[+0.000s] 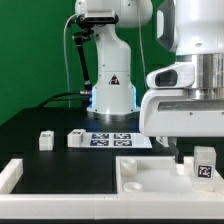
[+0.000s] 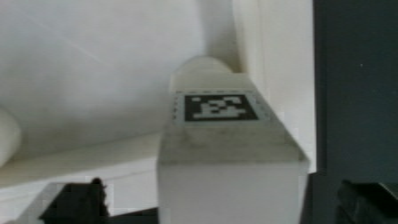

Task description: Assemble square table

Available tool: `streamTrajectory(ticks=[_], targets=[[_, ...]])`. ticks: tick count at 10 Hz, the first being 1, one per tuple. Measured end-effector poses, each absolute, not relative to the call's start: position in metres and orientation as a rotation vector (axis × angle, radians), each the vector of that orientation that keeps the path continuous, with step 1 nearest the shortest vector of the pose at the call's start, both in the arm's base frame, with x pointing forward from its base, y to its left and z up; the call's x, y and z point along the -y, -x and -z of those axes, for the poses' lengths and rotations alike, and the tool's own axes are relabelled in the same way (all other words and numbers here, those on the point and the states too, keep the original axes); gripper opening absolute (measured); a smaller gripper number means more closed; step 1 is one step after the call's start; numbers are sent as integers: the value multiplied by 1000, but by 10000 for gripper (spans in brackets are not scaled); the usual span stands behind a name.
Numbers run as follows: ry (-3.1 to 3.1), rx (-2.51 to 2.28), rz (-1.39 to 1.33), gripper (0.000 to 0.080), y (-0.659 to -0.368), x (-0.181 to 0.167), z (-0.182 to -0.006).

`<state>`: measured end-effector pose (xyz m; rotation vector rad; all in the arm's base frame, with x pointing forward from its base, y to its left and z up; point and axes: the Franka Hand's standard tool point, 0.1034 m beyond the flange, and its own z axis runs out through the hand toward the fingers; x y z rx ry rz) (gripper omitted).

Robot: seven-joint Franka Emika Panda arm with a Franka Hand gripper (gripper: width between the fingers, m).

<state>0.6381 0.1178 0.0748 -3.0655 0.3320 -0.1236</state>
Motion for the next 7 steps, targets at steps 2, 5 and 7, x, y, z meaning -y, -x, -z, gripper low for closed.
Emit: streamTrajectory(ticks=[2, 5, 7], targets=[[3057, -384, 122, 529, -638, -118, -75], [2986, -742, 113, 291, -637, -114, -74], [2854, -1147, 106, 291, -635, -112, -73]])
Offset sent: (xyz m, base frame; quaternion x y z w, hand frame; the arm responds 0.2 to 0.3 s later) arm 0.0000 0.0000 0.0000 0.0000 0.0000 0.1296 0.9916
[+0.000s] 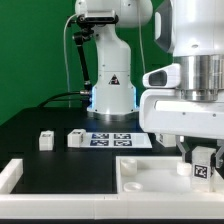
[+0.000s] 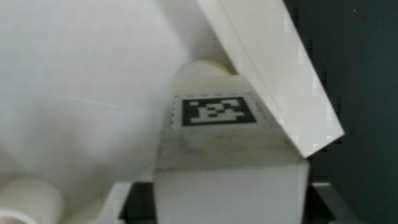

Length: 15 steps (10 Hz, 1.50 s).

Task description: Assemble square table

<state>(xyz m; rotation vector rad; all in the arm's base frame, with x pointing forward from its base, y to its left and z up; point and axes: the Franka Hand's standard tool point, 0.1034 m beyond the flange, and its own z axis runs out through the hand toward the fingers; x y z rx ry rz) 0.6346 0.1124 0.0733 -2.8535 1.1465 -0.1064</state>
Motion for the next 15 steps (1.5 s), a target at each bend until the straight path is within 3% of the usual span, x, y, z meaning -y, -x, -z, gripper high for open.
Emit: streamTrajectory(ticks=[4, 8, 9, 10, 11, 12, 13, 15], targets=[[2203, -2031, -67, 291, -630, -109, -72], [1933, -2258, -124, 291, -628, -109, -72], [1956, -2238, -122, 365, -628, -109, -72], [2004, -2204, -115, 365, -627, -110, -71], [2193, -2058, -77, 547, -624, -114, -70], [2445, -1784, -16, 547, -624, -120, -70], [2590, -1586, 1, 629, -623, -126, -69], [2664, -1464, 11, 643, -623, -121, -69]])
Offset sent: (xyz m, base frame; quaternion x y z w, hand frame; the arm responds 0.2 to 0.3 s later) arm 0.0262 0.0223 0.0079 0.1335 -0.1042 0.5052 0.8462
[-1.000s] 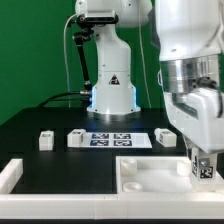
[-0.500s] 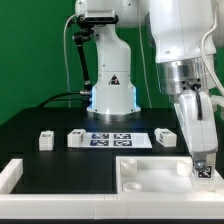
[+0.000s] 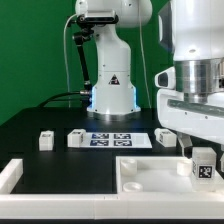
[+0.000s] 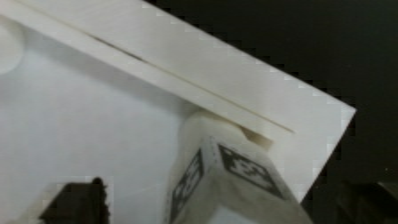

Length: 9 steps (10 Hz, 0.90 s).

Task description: Assemble square table

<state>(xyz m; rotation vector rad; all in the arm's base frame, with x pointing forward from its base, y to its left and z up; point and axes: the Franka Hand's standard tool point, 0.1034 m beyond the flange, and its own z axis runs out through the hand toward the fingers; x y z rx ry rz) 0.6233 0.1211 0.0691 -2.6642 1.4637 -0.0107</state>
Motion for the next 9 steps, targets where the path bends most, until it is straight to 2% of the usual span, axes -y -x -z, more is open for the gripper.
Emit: streamTrajectory(ticks=[2, 4, 6, 7, 8, 9], targets=[[2822, -1150, 31, 649, -624, -119, -69], [3012, -593, 76, 649, -627, -110, -67], [3025, -541, 80, 649, -627, -111, -66], [3021, -563, 79, 551, -627, -110, -66], [3021, -564, 79, 368, -627, -110, -66], [2993, -682, 74, 285, -626, -111, -66]])
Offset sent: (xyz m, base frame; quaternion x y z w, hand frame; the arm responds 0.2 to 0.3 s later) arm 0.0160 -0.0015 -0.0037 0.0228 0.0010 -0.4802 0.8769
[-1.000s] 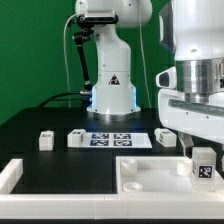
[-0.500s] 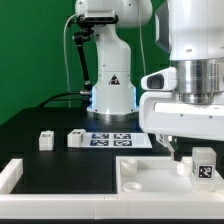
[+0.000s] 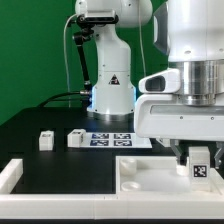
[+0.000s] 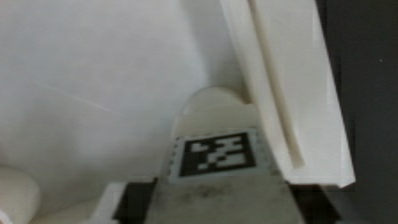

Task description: Assemble square table

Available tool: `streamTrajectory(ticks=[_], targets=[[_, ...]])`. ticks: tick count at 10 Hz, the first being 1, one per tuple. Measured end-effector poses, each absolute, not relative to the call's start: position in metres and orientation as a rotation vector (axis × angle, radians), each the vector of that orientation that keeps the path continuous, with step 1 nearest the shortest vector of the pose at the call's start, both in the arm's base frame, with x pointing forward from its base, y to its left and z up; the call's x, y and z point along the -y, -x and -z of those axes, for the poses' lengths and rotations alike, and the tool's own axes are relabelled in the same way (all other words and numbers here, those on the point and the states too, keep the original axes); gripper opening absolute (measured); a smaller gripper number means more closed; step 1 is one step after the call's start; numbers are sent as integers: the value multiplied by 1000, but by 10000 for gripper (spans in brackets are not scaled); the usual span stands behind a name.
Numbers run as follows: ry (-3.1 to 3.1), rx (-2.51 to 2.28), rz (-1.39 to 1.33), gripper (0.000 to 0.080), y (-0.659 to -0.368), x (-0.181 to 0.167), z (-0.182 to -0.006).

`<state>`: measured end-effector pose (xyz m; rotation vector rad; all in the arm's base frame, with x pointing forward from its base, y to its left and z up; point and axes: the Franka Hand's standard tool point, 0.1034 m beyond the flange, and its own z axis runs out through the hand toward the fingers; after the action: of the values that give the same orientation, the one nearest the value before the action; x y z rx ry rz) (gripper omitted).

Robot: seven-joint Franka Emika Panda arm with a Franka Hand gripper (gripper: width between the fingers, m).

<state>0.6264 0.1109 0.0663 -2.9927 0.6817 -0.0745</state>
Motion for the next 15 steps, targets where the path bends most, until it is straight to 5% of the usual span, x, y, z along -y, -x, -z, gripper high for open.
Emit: streamTrajectory(ticks=[11, 15], targets=[[1935, -2340, -110, 287, -631, -121, -66], [1650, -2532, -85, 289, -630, -118, -66]])
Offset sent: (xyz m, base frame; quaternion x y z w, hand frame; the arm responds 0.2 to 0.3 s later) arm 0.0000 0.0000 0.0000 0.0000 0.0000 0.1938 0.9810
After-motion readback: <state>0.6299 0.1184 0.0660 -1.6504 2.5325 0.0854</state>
